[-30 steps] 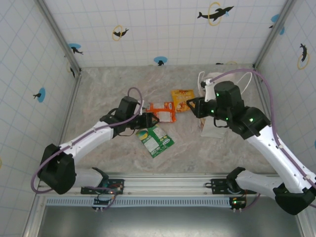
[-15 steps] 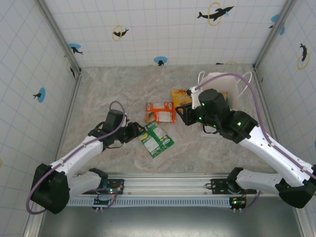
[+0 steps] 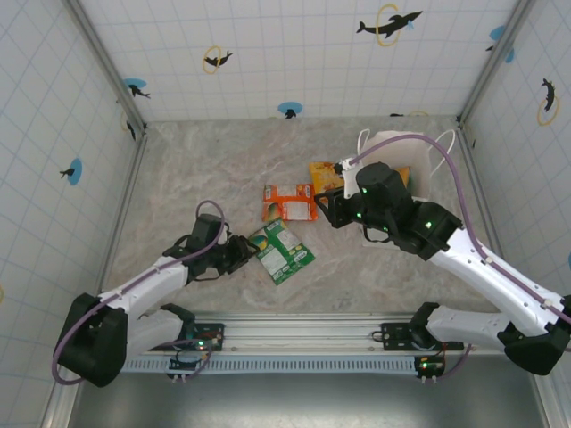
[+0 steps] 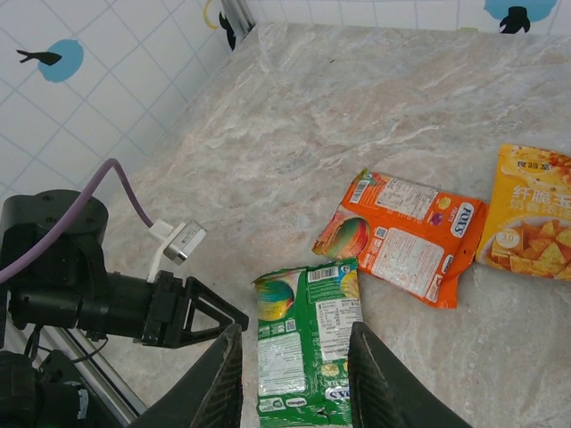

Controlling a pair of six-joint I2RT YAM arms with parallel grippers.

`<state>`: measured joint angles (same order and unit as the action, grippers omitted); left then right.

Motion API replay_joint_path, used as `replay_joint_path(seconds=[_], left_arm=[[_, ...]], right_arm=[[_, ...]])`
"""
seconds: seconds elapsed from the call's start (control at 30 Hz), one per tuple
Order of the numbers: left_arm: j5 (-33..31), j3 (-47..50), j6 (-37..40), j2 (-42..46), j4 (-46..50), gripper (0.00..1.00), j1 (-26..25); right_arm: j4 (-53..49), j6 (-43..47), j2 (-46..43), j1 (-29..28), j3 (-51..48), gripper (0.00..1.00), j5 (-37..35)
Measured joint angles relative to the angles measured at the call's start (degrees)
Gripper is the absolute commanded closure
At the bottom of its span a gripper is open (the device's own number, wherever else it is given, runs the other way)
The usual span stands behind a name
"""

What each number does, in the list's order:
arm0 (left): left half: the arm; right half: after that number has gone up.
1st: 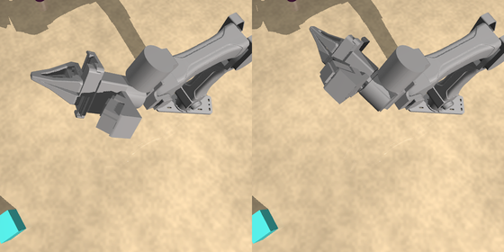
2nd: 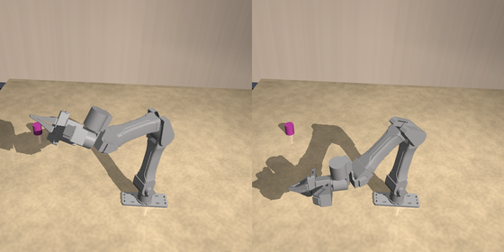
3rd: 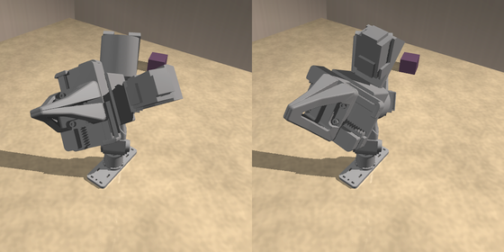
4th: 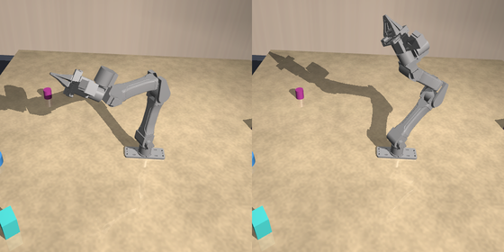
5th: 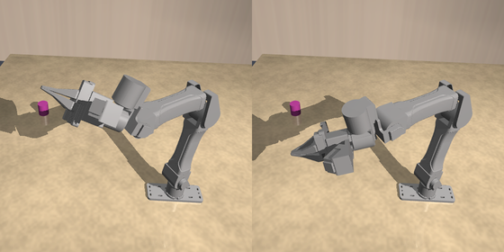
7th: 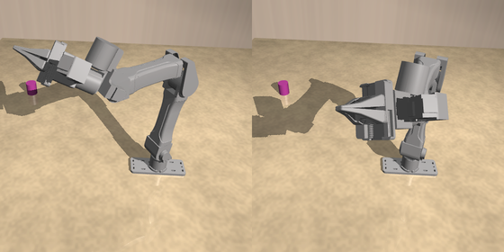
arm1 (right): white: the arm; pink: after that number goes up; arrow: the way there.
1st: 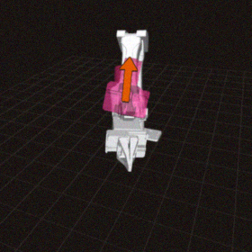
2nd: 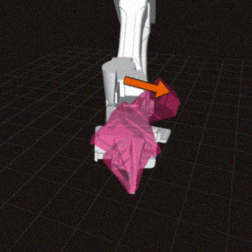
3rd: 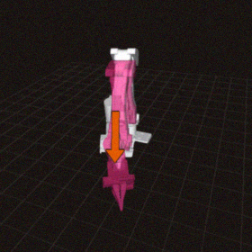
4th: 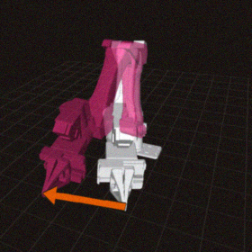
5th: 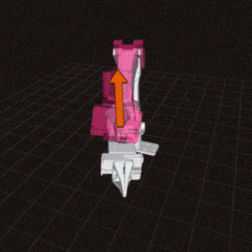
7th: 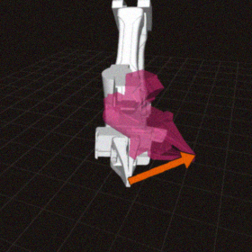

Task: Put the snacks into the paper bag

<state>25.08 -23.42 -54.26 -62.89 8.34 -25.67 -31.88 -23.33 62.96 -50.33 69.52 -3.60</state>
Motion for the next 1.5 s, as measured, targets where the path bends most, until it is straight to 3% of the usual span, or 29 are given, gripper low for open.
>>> replay_joint_path(seconds=[1.07,1.27,1.5], left_arm=[[1.5,2.8,-3.2,-12.7,-18.0,0.57,-4.3],[1.4,2.8,-3.7,-15.6,-20.5,0.83,-4.3],[1.0,0.4,-2.2,-16.5,-18.2,0.98,-4.3]], right_arm=[[0.3,0.0,-1.2,-0.3,-1.2,0.66,-1.0],[0.3,0.0,-1.3,-0.3,-1.2,0.66,-1.2],[0.4,0.0,-2.7,-0.3,-3.0,0.66,-2.3]])
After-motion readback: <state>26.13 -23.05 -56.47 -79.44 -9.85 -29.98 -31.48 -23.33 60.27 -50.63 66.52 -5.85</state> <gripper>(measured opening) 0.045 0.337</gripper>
